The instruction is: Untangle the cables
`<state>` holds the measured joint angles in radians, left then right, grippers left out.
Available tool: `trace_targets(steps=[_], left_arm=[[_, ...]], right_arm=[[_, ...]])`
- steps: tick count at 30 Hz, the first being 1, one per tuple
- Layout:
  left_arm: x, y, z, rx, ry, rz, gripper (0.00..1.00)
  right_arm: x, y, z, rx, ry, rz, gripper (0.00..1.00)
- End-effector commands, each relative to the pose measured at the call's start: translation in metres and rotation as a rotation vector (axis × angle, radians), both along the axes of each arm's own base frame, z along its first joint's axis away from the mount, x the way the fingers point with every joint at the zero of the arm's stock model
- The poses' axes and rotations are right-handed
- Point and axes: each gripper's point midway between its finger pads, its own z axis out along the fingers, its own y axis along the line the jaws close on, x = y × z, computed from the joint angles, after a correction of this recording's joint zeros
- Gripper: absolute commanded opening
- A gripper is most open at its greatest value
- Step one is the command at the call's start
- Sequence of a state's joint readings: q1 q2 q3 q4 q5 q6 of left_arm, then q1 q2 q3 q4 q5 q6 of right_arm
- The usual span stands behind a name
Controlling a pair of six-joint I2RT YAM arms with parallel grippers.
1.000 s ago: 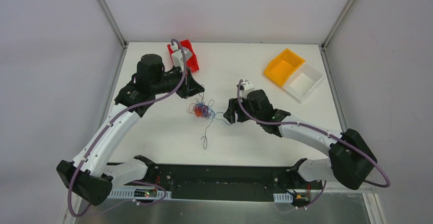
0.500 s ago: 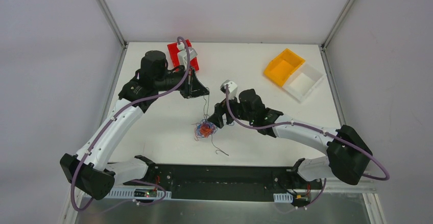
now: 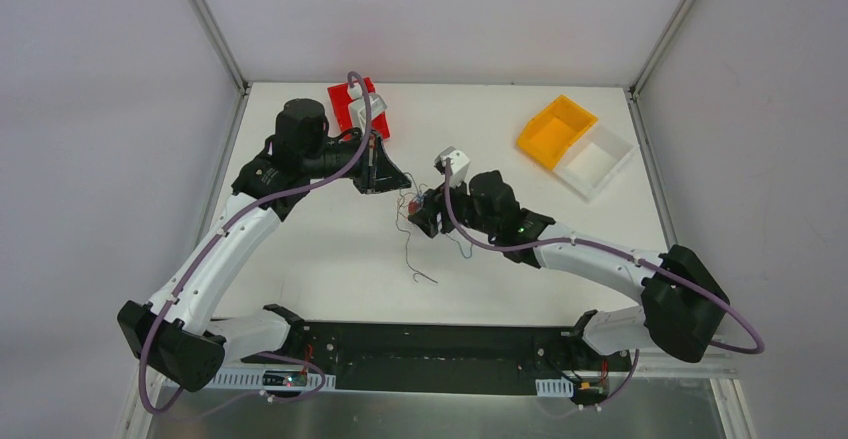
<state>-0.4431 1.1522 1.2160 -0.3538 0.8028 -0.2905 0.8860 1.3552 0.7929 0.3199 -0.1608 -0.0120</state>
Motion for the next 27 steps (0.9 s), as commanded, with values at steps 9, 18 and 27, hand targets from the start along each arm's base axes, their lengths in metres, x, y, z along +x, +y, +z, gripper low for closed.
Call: trace_targets(steps=[9,18,27], left_arm=[[-0.003,-0.004,0.026,-0.049,-0.039,-0.033,0.0],[-0.005,0.007,0.054,-0.066,-0.137,0.031,0.0],[0.003,0.045,0.107,-0.079,-0.293,0.25,0.0]], right_arm=[[0.053,0.017,0.062,0.104,-0.155,-0.187,0.58],[0.047,0.025,-0.015,0.028,0.005,-0.205,0.48],[0.068,-0.03,-0.084,-0.122,0.151,-0.524,0.39]])
